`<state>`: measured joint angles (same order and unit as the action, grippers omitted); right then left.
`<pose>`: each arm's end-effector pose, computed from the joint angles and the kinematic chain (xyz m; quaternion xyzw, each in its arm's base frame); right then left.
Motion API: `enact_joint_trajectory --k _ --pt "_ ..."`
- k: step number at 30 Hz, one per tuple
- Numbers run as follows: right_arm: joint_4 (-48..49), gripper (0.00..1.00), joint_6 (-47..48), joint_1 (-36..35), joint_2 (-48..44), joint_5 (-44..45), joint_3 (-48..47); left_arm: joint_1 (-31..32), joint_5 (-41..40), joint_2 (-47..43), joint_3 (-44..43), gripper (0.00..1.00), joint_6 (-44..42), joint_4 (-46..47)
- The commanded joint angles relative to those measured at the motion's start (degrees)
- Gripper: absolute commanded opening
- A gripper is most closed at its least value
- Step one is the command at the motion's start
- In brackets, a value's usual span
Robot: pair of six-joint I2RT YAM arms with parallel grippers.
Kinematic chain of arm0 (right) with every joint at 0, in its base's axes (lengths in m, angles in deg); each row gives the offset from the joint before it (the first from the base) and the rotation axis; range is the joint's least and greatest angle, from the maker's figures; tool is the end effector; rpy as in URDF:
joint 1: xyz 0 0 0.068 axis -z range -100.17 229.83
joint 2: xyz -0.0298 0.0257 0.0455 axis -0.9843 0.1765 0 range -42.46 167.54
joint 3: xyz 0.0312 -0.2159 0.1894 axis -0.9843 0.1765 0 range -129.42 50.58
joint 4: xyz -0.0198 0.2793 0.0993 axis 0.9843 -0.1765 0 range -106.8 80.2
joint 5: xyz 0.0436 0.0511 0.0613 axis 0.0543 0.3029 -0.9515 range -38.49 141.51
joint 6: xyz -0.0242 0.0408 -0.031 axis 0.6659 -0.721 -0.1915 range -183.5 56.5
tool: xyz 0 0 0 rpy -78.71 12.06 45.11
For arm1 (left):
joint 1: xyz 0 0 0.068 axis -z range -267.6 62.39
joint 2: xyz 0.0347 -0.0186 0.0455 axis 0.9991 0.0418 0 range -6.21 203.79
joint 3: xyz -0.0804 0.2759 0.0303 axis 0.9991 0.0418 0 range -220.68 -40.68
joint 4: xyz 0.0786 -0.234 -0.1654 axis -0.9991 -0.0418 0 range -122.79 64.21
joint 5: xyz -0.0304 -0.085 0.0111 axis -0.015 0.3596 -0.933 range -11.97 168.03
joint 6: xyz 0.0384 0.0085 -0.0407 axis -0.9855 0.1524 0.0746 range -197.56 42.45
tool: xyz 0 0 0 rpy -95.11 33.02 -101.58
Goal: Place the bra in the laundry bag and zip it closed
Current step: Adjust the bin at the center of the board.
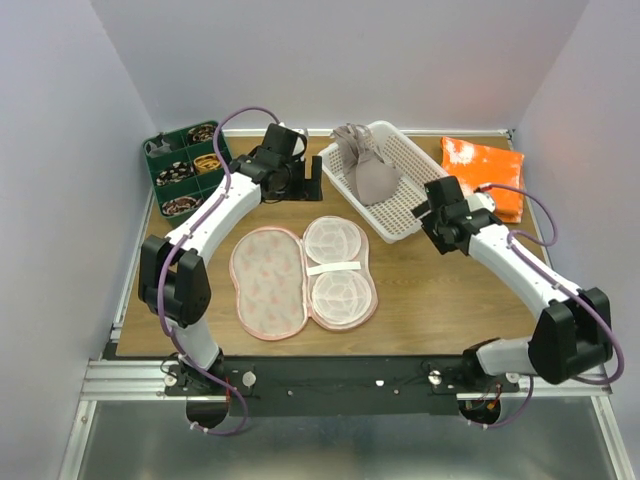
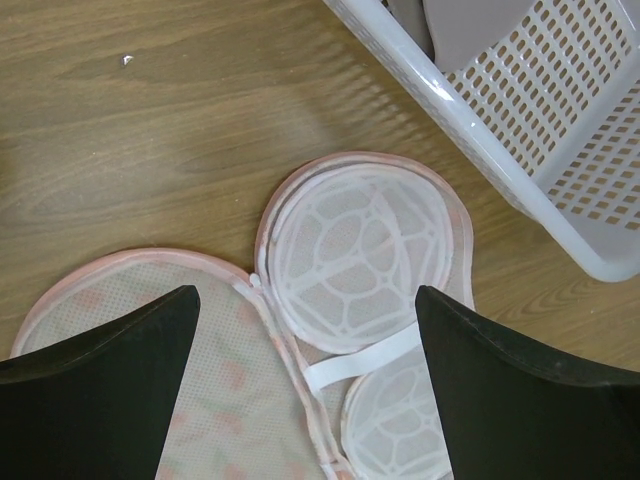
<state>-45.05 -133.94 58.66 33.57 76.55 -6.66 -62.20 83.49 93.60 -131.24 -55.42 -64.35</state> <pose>0.2893 0.0941 0.2625 0.4478 0.8162 0.0724 0.3579 0.3893 -0.1891 0.3198 0.0438 0.9311 -0.1855 0.3111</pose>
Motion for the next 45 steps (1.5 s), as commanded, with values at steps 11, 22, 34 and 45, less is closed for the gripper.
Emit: enact_joint_trajectory --k 11,22,34,45 --pt "7.7 0.64 8.0 1.5 9.8 1.6 -3.6 0.0 0.3 -3.1 3.1 0.98 0.5 0.8" --pt "9.9 0.24 16.7 2.0 12.5 0.6 -4.9 0.0 -0.7 -3.7 4.3 0.98 0.3 0.2" --pt "9.7 0.15 34.4 3.2 20.4 3.6 -15.0 0.1 -1.1 -3.8 5.0 0.98 0.4 0.0" --pt "10.3 0.09 62.0 4.6 39.3 5.4 -39.9 0.0 -3.3 -5.5 4.9 0.98 -0.9 -1.7"
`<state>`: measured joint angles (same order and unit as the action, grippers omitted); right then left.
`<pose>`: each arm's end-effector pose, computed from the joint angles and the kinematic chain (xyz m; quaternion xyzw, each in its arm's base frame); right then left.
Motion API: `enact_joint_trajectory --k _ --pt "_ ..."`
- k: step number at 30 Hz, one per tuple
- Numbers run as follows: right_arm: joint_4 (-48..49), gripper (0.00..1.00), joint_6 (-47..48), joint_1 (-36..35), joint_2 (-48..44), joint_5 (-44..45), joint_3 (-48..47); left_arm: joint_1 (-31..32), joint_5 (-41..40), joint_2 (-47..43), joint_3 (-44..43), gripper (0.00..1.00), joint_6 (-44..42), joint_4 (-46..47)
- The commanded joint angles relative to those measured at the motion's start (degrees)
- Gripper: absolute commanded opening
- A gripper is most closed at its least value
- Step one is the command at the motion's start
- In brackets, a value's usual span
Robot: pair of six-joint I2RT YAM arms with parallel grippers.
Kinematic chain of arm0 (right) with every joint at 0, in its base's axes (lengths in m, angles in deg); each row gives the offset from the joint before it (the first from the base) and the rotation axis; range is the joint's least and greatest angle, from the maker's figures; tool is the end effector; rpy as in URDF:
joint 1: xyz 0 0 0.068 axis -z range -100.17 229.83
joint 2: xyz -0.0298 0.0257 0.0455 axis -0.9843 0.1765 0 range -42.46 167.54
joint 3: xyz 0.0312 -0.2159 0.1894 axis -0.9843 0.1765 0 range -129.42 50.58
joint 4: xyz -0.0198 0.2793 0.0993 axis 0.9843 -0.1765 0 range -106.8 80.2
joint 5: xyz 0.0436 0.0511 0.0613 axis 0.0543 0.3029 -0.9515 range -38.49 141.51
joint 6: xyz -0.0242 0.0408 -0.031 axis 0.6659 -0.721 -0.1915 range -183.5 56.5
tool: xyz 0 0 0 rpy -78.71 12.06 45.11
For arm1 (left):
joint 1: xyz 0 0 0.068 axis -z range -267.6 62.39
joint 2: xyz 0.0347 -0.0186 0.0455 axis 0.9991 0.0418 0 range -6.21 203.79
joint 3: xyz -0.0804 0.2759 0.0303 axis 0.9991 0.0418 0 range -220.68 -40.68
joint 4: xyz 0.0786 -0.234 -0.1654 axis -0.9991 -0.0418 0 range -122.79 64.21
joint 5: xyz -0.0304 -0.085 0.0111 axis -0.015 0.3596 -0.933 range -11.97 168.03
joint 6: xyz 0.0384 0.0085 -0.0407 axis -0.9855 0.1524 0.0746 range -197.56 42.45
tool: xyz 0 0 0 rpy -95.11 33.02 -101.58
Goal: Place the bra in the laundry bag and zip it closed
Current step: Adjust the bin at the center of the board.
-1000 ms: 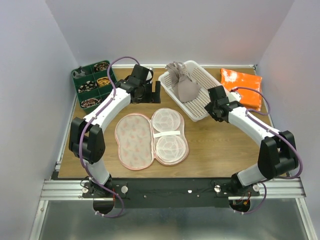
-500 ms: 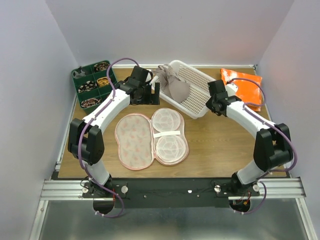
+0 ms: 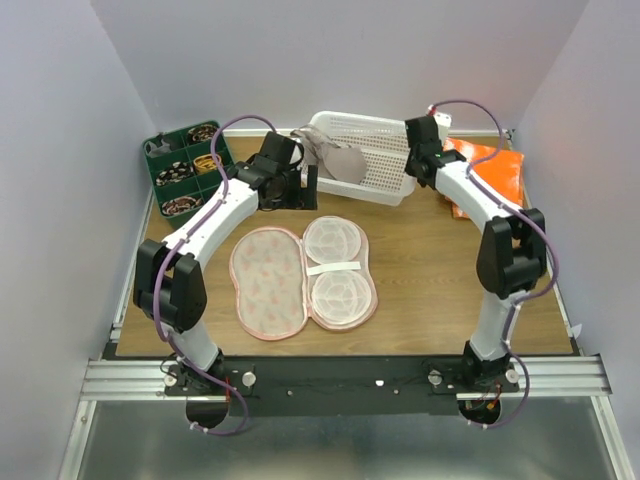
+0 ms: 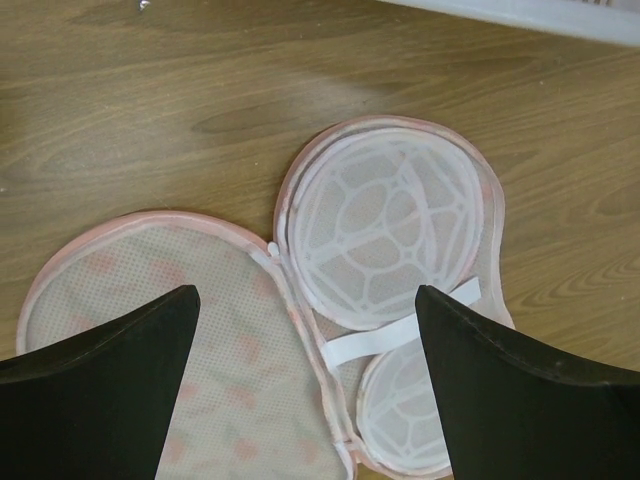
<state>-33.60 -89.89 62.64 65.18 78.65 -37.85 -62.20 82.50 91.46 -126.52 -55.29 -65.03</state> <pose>0.4559 0.1222 0.2699 0.1647 0.8811 -0.0559 0.4397 0.3761 -0.1821 0.3042 0.0388 0.9414 -0.1681 0.2898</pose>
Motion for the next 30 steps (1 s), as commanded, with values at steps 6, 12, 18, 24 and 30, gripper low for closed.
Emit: enact_joint_trajectory --k 6,12,18,24,30 --pt "0.5 0.09 25.4 2.2 12.9 4.5 -13.1 -0.2 -3.5 -3.8 0.4 0.99 -1.8 -2.0" --pt "4.4 0.10 30.7 3.9 17.4 4.8 -16.2 -0.2 -4.0 -3.8 0.3 0.99 -2.1 -2.8" --pt "5.6 0.10 31.1 4.8 20.9 5.4 -20.7 -0.7 -5.6 -4.8 0.1 0.99 -1.7 -2.8" --pt "4.8 0.29 28.7 5.0 20.9 7.5 -22.8 -1.5 -5.2 -6.0 1.4 0.99 -0.2 -1.4" --pt "2.7 0.55 24.0 5.0 14.9 7.1 -21.5 -2.7 -5.3 -7.8 2.1 0.99 -0.2 -0.5"
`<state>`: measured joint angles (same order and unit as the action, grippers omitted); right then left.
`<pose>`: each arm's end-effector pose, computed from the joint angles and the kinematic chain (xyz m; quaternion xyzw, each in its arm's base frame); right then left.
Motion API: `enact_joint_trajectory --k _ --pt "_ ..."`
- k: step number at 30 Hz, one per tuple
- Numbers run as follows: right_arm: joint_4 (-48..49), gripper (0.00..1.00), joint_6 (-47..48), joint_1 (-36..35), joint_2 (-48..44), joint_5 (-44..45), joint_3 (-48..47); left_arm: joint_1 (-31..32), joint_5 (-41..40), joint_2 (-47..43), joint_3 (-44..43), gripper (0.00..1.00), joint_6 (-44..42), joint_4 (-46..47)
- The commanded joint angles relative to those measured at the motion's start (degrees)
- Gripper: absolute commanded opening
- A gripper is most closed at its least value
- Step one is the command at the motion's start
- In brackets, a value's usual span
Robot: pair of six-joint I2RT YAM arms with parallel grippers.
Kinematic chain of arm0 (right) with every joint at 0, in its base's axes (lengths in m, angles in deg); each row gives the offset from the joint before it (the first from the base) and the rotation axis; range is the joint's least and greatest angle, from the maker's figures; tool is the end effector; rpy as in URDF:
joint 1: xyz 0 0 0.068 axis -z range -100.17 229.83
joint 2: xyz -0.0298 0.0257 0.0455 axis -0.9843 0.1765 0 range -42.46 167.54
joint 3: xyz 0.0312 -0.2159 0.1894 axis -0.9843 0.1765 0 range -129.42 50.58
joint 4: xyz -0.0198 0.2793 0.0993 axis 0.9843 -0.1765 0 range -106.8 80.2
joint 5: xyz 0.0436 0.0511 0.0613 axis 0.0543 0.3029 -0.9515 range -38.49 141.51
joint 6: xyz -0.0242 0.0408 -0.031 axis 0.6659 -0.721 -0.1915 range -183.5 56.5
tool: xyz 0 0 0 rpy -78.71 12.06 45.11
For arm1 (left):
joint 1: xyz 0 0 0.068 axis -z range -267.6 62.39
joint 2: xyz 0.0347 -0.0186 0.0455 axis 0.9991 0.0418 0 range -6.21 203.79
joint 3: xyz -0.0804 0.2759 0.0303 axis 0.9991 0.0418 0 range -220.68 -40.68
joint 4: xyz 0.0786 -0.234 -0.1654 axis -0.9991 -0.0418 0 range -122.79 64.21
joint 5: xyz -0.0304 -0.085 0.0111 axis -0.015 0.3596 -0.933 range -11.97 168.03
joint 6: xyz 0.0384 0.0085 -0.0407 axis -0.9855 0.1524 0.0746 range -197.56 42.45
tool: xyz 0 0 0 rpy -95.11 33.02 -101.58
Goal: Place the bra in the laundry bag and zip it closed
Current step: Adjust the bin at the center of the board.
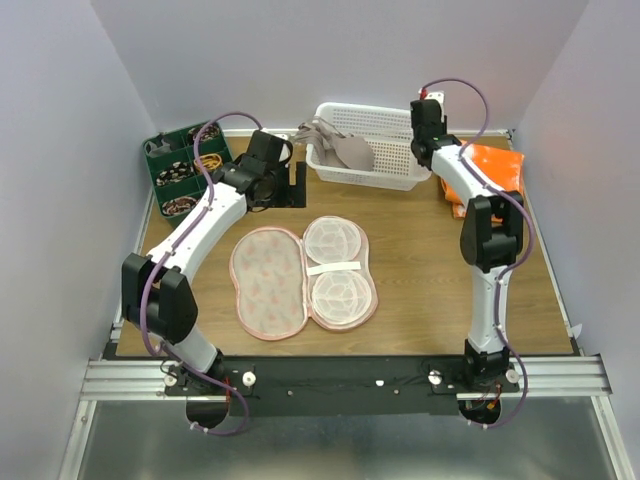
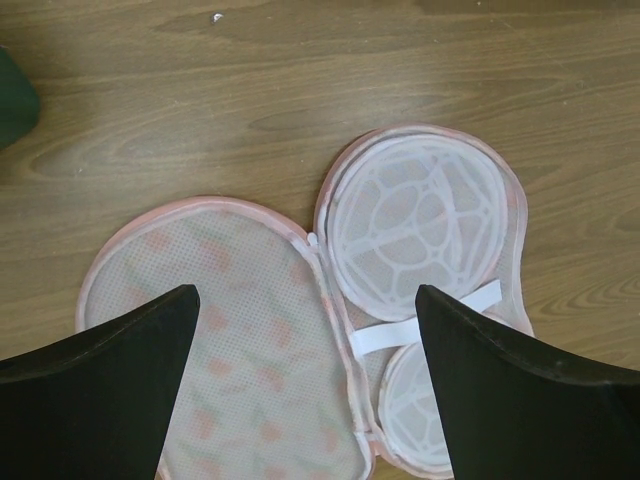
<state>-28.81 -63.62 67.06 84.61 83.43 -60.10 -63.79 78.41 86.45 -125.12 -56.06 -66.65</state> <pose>0.5557 0.1045 0.2527 0.0312 0.8631 -0.1933 0.4656 0.3620 -0.1602 0.3270 0.0202 0.9367 -0.1374 0.3214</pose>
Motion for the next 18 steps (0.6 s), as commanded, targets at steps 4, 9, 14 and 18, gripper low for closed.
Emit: enact_joint_trajectory --k 4,9,14,18 --pt "-1.2 0.70 -2.9 0.6 -8.2 -0.5 2.3 -1.8 -0.6 -2.8 -0.2 0.99 0.7 1.0" --pt "-6.1 0.74 -7.3 0.4 -8.3 -27.0 -5.2 -2.5 -0.5 -3.9 -0.3 0.99 1.5 2.0" --pt "-16.3 0.76 -6.7 -3.4 1.2 -39.2 -21.5 -3.1 -0.4 -5.2 0.6 0.99 2.6 2.5" --pt "-15.5 0.78 -2.5 -6.5 6.4 -42.6 -24.6 -3.2 1.7 -6.4 2.5 0.99 3.1 3.4"
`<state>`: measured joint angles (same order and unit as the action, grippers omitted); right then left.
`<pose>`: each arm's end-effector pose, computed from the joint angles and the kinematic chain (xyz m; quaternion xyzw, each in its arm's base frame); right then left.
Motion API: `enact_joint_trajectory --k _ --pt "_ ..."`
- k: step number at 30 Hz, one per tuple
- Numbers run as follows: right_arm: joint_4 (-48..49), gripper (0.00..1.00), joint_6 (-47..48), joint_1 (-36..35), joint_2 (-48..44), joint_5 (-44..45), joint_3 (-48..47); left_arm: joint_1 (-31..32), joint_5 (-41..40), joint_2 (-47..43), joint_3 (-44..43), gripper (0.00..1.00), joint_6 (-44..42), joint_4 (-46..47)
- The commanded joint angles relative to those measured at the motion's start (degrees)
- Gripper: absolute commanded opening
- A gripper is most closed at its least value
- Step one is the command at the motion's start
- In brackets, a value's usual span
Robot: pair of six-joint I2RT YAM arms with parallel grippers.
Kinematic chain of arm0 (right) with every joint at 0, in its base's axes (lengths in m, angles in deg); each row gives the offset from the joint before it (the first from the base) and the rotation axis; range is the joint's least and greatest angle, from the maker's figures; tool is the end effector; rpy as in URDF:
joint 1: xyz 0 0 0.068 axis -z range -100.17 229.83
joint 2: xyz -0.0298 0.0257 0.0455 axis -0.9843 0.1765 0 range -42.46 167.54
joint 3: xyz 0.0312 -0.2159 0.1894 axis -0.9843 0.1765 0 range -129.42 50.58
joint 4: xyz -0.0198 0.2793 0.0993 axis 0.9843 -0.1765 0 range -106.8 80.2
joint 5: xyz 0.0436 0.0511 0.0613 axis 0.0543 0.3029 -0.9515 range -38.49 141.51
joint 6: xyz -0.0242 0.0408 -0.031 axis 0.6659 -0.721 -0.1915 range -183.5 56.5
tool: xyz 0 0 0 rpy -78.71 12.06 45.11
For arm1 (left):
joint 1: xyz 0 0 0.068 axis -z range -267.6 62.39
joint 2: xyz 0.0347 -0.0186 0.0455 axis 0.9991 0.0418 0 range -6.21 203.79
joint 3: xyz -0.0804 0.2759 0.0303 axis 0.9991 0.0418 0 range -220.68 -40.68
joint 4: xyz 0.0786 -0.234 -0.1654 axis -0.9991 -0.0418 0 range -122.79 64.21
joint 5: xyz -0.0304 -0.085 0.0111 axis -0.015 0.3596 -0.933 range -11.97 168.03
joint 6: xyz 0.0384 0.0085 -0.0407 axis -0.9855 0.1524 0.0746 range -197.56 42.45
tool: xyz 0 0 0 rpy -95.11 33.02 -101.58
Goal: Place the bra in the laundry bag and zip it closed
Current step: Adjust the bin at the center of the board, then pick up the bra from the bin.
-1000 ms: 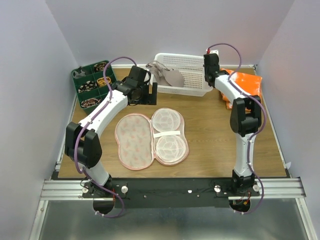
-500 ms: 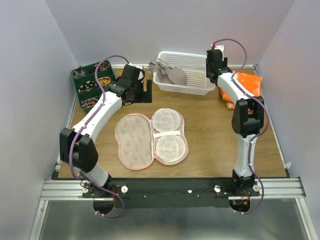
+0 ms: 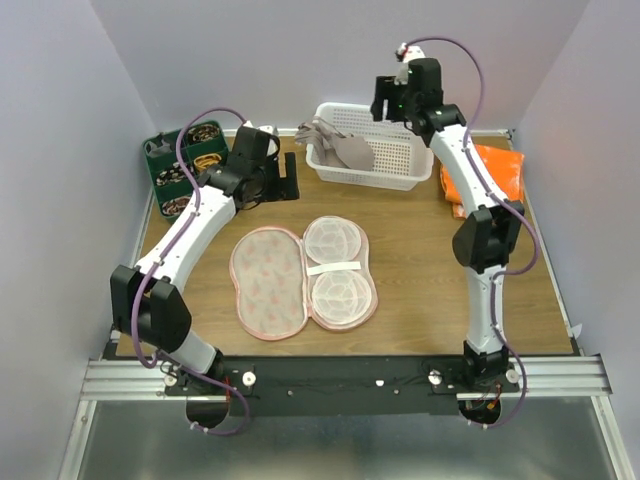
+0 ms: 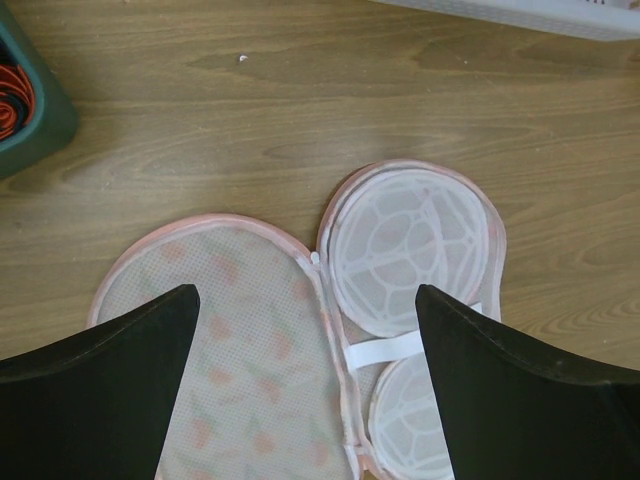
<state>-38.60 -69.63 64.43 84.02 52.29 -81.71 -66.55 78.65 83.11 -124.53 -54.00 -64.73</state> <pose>0.5464 0.1500 0.3830 -0.0637 0.8314 0.0976 0.5433 0.3591 -0.1388 0.3475 -0.0180 0.9217 -0.1516 0.3566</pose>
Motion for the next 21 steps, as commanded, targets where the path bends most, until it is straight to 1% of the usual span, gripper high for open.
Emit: enact_joint_trajectory --k 1,3,5,6,9,13,15,19,21 --pt "-5.6 0.78 4.1 -4.2 7.9 -12.5 -3.4 -0.6 1.6 -3.4 2.6 0.99 1.0 1.4" --pt "-5.9 0.78 4.8 -4.6 10.6 -15.2 -5.0 -0.8 1.7 -3.9 3.4 0.99 1.1 1.9" --pt "-6.1 0.78 5.5 -5.3 12.7 -16.1 -6.1 -0.8 2.3 -4.3 4.3 0.99 1.8 2.5" --pt "-5.5 0.79 5.5 -5.4 13.4 -18.2 -6.1 -0.8 2.7 -4.4 4.5 0.99 2.2 3.3" --pt "-3.4 0.79 5.5 -6.3 16.2 -19.5 -7.8 -0.8 4.2 -4.0 4.8 0.99 2.6 4.7" --pt "-1.8 0.80 5.5 -6.8 21.3 -18.7 -11.9 -0.8 4.1 -3.3 4.1 0.99 1.8 3.6" --pt "-1.1 0.81 7.4 -7.1 22.7 -18.0 -13.4 -0.8 4.4 -3.5 5.2 0.99 1.9 4.0" --pt "2.2 0.83 7.7 -7.7 25.1 -18.1 -13.7 -0.9 4.5 -4.3 7.5 0.99 2.2 4.9" --pt "3.7 0.84 9.0 -8.1 25.7 -15.0 -13.9 -0.9 4.6 -4.2 8.0 0.99 2.3 5.1"
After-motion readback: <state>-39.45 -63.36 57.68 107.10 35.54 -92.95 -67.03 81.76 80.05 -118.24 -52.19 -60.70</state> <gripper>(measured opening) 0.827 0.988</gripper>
